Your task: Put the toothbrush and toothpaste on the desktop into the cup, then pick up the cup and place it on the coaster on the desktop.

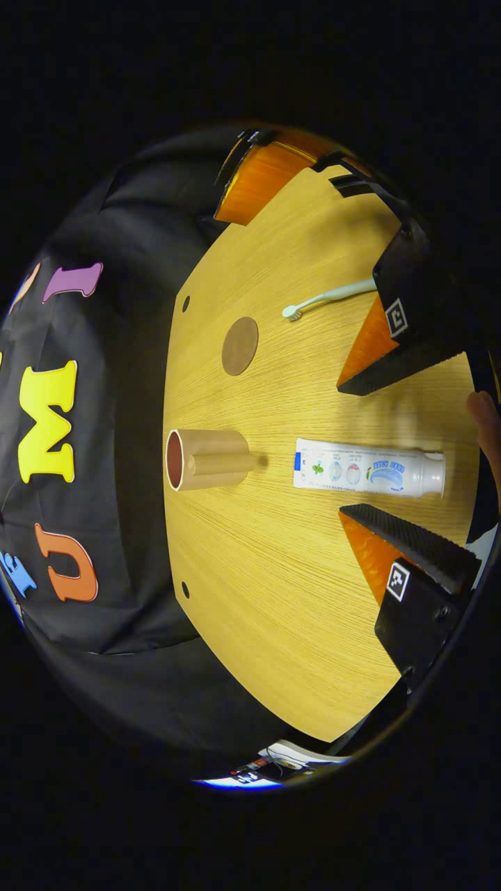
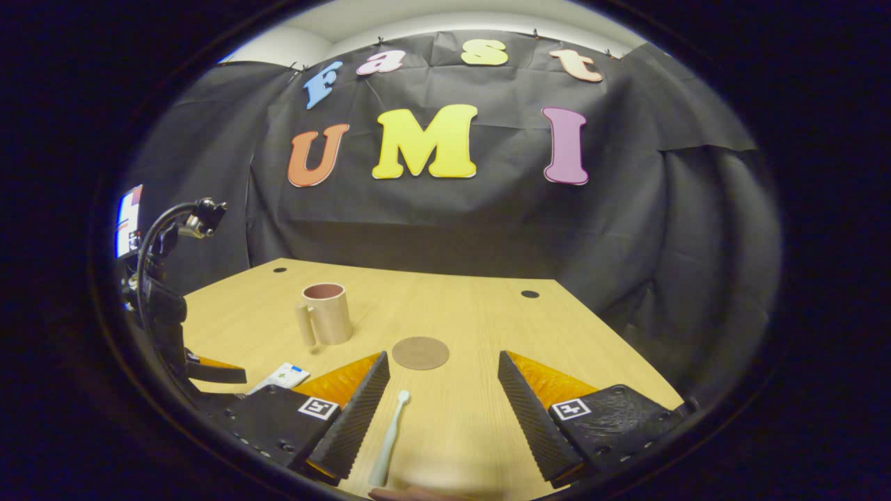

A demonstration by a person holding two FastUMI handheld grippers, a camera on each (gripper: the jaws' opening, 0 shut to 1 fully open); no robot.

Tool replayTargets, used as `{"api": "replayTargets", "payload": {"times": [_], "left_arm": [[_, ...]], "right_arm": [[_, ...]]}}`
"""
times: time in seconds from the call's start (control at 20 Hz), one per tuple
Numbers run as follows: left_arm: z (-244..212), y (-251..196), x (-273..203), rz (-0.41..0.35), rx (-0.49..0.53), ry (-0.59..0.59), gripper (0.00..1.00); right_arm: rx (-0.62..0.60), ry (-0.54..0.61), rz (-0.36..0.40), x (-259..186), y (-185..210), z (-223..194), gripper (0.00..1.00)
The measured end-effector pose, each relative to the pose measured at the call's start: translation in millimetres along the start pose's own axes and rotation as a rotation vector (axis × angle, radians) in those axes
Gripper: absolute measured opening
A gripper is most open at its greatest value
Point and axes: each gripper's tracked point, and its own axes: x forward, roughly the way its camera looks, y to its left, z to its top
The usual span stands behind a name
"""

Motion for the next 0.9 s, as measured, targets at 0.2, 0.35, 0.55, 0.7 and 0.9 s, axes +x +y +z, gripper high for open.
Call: {"api": "replayTargets", "payload": {"times": [0.2, 0.35, 0.55, 0.7, 0.9], "left_arm": [[-22.2, 3.9, 3.4, -0.015, -0.013, 0.057, 0.98], [-27.6, 7.2, 4.4, -0.009, -0.042, 0.098, 0.93], [-28.5, 10.3, 8.0, 0.0, -0.015, 0.095, 0.72], [-25.9, 9.9, 8.8, -0.02, 0.006, 0.055, 0.57], [-22.8, 10.5, 9.1, -0.031, 0.036, 0.013, 0.46]], "right_arm": [[0.006, -0.008, -0.002, 1.3, 1.3, -0.2, 0.95], [-0.007, 0.003, 0.003, 2.7, 5.8, -5.1, 0.95], [-0.016, -0.002, -0.001, 2.7, 5.5, -5.9, 0.95], [-0.008, -0.007, -0.004, 3.1, 3.4, -3.6, 0.95], [0.003, 0.022, 0.004, 7.8, 8.1, -12.7, 0.95]]}}
